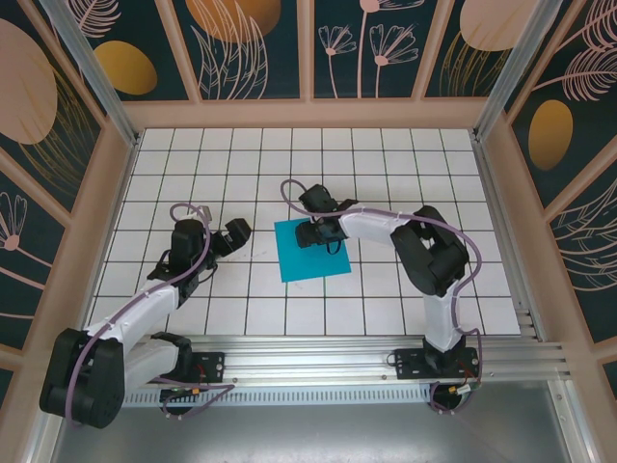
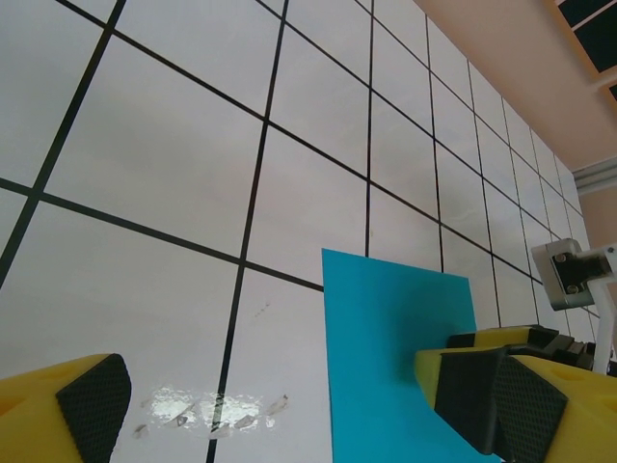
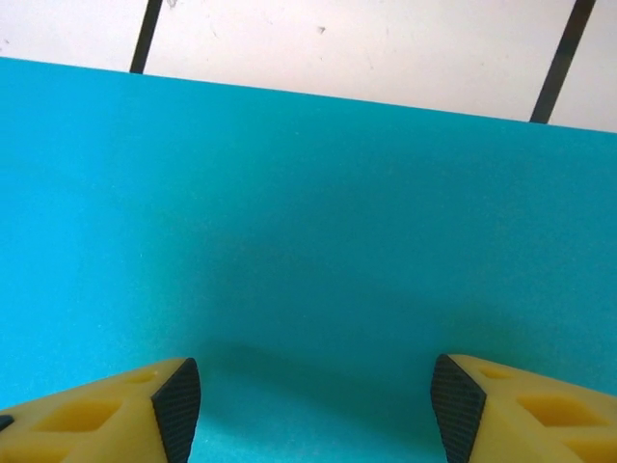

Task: Fold a paper plane with a square sheet of paper (pick it up from the middle)
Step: Move the square sheet of paper to the center of the table.

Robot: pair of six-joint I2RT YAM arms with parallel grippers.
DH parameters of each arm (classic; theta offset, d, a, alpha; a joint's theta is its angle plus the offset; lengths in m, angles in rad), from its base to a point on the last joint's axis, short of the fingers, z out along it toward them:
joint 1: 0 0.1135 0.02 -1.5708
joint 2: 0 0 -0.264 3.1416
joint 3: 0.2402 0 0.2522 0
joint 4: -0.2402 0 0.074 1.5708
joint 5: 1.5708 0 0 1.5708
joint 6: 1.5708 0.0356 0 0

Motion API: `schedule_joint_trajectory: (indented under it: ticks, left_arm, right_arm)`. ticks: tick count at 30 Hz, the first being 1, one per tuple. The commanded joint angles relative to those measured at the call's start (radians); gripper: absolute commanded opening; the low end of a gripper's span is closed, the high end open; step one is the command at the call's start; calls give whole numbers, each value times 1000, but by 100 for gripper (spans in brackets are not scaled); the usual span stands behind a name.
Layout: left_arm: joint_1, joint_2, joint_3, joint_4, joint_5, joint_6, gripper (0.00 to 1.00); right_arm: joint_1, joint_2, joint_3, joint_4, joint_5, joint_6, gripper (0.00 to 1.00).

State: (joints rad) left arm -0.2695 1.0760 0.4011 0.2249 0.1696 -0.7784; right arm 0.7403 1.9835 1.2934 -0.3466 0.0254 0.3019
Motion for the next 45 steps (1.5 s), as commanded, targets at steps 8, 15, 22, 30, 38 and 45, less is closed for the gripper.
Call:
schedule_joint_trajectory:
  ticks: [8, 15, 22, 30, 38, 45]
  left_arm:
    - [-4, 36, 16, 30, -31, 40, 99]
    - [-5, 36, 9, 27, -30, 50, 99]
    - [-5, 32, -1, 23, -28, 42, 98]
    - [-5, 24, -2, 11, -14, 48, 99]
    - [-5, 77, 19, 30, 137, 47, 98]
    - [-4, 133, 14, 41, 171, 17, 98]
  right_arm:
    - [29, 14, 82, -154, 46, 268, 78]
    - [62, 68, 128, -186, 52, 266, 84]
    - [68, 114, 154, -213, 77, 245, 86]
    - [91, 182, 149, -253, 116, 226, 86]
    - [92, 133, 224, -302, 159, 204, 88]
    - [96, 107, 223, -277, 108, 204, 91]
